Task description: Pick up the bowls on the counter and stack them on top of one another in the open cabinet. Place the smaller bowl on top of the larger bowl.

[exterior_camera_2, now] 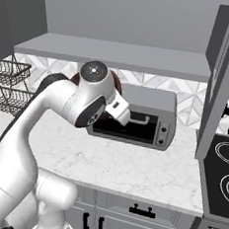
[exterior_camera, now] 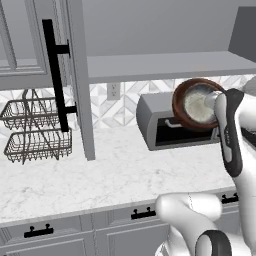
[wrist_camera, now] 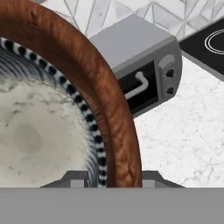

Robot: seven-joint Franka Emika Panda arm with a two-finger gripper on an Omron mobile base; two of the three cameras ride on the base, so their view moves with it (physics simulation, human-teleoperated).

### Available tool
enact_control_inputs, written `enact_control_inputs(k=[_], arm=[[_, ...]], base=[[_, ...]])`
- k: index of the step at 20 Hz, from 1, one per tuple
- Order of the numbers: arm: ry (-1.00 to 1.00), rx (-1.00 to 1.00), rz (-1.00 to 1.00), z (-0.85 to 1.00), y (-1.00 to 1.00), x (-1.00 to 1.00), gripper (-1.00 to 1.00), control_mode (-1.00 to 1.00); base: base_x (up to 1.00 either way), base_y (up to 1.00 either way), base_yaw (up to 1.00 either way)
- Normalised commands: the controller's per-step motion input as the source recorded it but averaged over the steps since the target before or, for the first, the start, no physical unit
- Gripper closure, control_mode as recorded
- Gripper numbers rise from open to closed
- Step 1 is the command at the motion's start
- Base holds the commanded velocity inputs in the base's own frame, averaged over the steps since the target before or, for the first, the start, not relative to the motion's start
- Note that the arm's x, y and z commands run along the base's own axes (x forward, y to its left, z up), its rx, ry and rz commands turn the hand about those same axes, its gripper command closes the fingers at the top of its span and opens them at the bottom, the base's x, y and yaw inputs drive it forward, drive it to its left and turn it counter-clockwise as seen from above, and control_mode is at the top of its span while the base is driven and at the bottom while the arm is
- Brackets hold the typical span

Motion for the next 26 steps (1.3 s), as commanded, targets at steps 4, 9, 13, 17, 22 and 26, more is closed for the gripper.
enact_control_inputs(k=[4, 9, 13, 17, 22, 26], arm=[[0.03, 0.34, -0.01, 1.0, -0.13, 0.28, 1.0, -1.0], [-0.02, 0.35, 0.02, 0.5, -0.16, 0.07, 1.0, -1.0], [-0.1, 0.01, -0.01, 0.02, 0.01, 0.25, 1.0, -1.0], [0.0, 0.0, -0.09, 0.01, 0.0, 0.84, 1.0, -1.0], [0.0, 0.0, -0.15, 0.25, 0.0, 1.0, 1.0, -1.0], [0.0, 0.0, -0.14, 0.57, 0.1, 1.0, 1.0, -1.0]], base=[[0.0, 0.0, 0.0], [0.0, 0.0, 0.0], [0.0, 0.0, 0.0], [0.0, 0.0, 0.0], [0.0, 0.0, 0.0], [0.0, 0.0, 0.0]])
